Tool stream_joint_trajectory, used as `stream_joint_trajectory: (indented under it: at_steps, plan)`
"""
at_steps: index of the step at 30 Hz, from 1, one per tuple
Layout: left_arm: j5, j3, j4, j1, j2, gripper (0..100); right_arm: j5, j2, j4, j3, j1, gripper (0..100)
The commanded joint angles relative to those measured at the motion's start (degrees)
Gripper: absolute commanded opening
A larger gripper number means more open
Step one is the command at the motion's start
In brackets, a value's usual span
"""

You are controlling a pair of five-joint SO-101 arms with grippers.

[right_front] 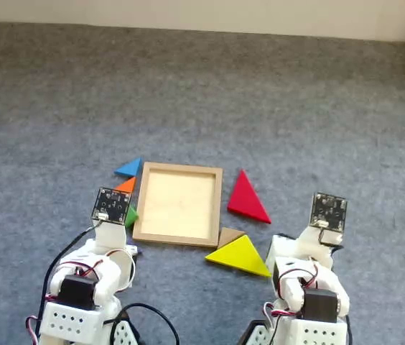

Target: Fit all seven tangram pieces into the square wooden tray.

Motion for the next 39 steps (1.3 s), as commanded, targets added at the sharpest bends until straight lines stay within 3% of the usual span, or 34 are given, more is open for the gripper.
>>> stream_joint_trajectory:
  at_steps: [1,16,27,39]
  plan:
    - [0.6,1.2,0.3,0.0,-2.2,2,1.0,-0.6,1.4,-7.3,0.7,2.6]
    - [0.6,1.2,0.3,0.0,-2.2,2,1.1,1.3,12.7,-25.7,0.4,2.6]
    - [0.6,1.2,0.3,0.0,-2.2,2,1.1,30.6,16.8,-44.3,0.3,2.6]
    - [0.6,1.2,0.3,0.0,-2.2,2,1.2,49.2,17.3,-57.6,-2.6,2.9]
